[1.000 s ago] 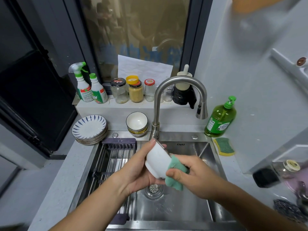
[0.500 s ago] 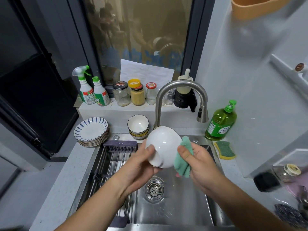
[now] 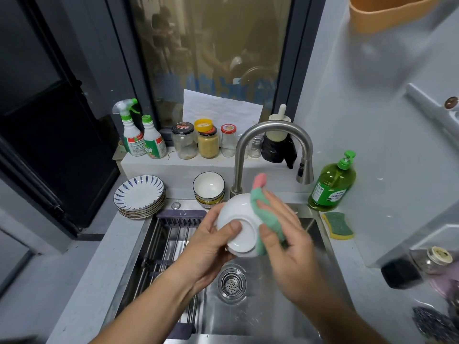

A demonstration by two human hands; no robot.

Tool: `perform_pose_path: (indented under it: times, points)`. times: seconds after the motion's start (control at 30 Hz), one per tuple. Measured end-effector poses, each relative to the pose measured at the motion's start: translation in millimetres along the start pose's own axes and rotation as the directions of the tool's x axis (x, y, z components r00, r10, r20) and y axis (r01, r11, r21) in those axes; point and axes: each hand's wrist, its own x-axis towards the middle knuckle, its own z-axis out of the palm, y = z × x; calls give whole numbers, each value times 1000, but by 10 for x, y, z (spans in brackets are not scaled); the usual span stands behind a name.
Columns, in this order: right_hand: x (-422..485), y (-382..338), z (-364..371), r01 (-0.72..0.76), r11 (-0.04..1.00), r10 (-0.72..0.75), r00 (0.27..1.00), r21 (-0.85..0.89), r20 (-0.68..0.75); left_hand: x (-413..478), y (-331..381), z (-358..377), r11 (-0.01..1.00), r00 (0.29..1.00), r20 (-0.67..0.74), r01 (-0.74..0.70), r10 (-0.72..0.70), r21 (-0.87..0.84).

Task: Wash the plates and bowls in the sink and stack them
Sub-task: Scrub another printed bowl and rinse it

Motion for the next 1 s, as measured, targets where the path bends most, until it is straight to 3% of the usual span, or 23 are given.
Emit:
perform_pose_path:
  times: [0.07,0.2,0.37,0.5,0.6,0.73,0.9,1.0]
  points:
    - [32,62,-11,92,982,-68,986,-164,151,-12,7,18,999,1000,16,-5,4,52]
    - [293,104,-63,146,956,-71,956,-254,284,18,7,36,985,1000,11,-10,9,174]
    - [112,245,5,-145,985,128,978,90,167,61,138,-9,995,999,-53,-2,7,105]
    - [122,227,47,-98,995,94,990,28,105,11,122,41,985,999,16,-36,34,167]
    - [421,193,10,-144,989,139,979,27,148,24,122,135,967,995,19,-96,94,235]
    - [351,207,132,-304,925,304,952,230,36,121,246,180,995,989,-111,-96,98,23]
    - [187,164,347,-406,746,493,870,527,-28,150,128,293,993,978,-201,-74,53,-97]
    - [297,160,279,-322,858,420,889,401,-184,104,18,323,999,983,-182,10,-20,-52]
